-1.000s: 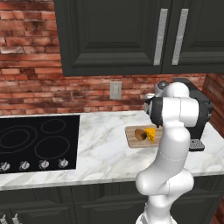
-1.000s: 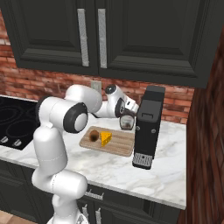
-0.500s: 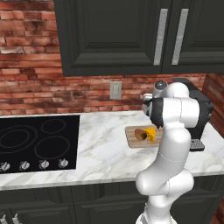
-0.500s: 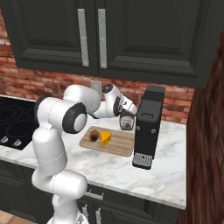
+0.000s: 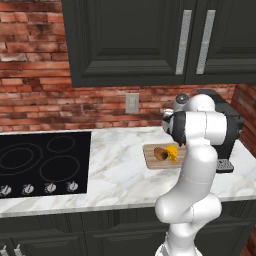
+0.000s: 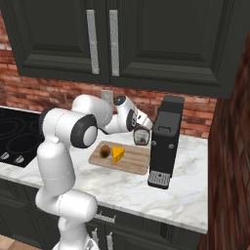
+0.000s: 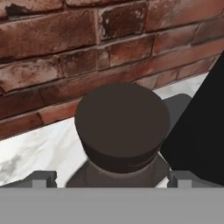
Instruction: Retrieve the reheated potato from the microwave, then place the potato, cheese, and condiment on the cutting board.
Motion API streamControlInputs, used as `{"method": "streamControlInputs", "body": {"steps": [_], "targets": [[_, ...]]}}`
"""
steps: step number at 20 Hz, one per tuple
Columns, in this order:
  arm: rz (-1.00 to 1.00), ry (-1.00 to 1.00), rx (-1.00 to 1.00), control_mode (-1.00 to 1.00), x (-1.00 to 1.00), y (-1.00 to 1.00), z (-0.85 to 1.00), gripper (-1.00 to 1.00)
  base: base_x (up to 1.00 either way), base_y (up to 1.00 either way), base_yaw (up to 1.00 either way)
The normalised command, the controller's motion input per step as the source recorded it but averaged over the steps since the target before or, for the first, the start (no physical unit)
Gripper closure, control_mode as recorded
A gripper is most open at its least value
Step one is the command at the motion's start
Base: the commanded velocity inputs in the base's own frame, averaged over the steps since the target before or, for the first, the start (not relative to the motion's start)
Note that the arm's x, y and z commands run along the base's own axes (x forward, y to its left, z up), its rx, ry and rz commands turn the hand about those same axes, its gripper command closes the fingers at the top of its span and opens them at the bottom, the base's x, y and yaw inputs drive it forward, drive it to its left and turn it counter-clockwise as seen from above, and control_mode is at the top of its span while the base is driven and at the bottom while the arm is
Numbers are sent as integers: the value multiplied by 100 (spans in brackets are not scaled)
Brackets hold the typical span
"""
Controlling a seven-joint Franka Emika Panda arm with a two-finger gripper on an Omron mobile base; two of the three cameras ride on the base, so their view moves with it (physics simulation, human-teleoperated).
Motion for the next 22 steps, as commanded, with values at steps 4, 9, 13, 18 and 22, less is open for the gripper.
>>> {"method": "streamControlInputs", "body": {"steps": [4, 9, 13, 18, 22], "targets": [[-5, 0, 0, -100, -1, 0, 0, -100, 0, 0, 0], [-19, 3, 0, -100, 0, 0, 0, -100, 0, 0, 0], [-20, 7, 0, -100, 0, 3, -2, -100, 0, 0, 0], [-13, 5, 0, -100, 0, 5, -16, -100, 0, 0, 0], [-1, 0, 0, -100, -12, -8, -15, -100, 0, 0, 0]]}}
